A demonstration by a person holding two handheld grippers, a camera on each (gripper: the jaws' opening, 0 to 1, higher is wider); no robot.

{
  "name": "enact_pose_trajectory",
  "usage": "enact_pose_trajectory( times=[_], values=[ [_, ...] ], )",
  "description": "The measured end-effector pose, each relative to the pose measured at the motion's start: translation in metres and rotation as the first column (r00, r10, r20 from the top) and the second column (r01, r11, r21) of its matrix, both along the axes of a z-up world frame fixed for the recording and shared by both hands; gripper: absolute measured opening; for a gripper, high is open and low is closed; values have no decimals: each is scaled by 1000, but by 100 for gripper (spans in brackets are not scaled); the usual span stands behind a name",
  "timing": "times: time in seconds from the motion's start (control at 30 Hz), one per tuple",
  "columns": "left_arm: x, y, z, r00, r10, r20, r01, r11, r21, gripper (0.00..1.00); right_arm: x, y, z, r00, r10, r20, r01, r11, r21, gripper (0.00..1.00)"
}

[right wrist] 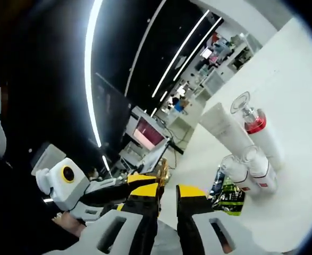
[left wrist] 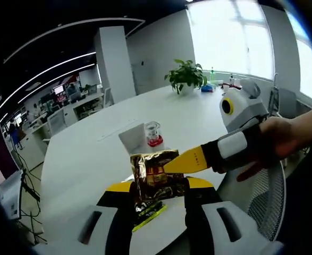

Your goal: Arrange the skincare products in the storage area until every visible bottle or jar stands upright without overlapping.

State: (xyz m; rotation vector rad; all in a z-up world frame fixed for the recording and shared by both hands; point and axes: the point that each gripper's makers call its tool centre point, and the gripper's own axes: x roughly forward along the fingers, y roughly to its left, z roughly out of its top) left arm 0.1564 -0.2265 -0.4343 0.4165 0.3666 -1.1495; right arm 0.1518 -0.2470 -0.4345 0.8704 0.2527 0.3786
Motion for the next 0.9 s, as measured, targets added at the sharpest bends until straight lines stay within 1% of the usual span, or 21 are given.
enact_pose_trajectory(
  times=[0.1,0.27,0.3,0.4,0.5,0.53,0.7,0.83,0.9],
  values=[
    [-1,0,0,1000,-2,-6,2,1000,-2,33,-1,1,1,1000,6,7,-6,1000,-7,3],
    [-3,-1,-2,1000,-8,-17,8,1000,0,33,-4,2,0,999,23,32,-22,999,-33,2],
    [-4,-1,-3,1000,-10,-19,10,1000,1,33,-4,2,0,999,24,33,-23,999,-33,1],
    [-5,-1,-3,1000,-14,-23,14,1000,-1,33,-6,3,3,998,32,48,-32,999,-2,0],
    [-6,-1,-3,999,-18,-28,18,1000,-3,33,-6,2,3,999,25,35,-26,999,22,0],
    [-6,-1,-3,999,-19,-28,19,1000,-3,33,-6,1,2,999,24,21,-25,999,38,0],
    [-7,-3,-3,999,-30,-28,30,1000,-7,35,-8,-1,2,1000,26,5,-26,999,39,0],
    [-9,-3,-5,998,-35,-51,34,999,-21,35,-11,-1,0,999,40,-1,-40,999,25,0],
    [-10,0,-7,997,-34,-64,33,999,-19,33,-12,-4,-1,999,35,-5,-34,999,12,0]
  ],
)
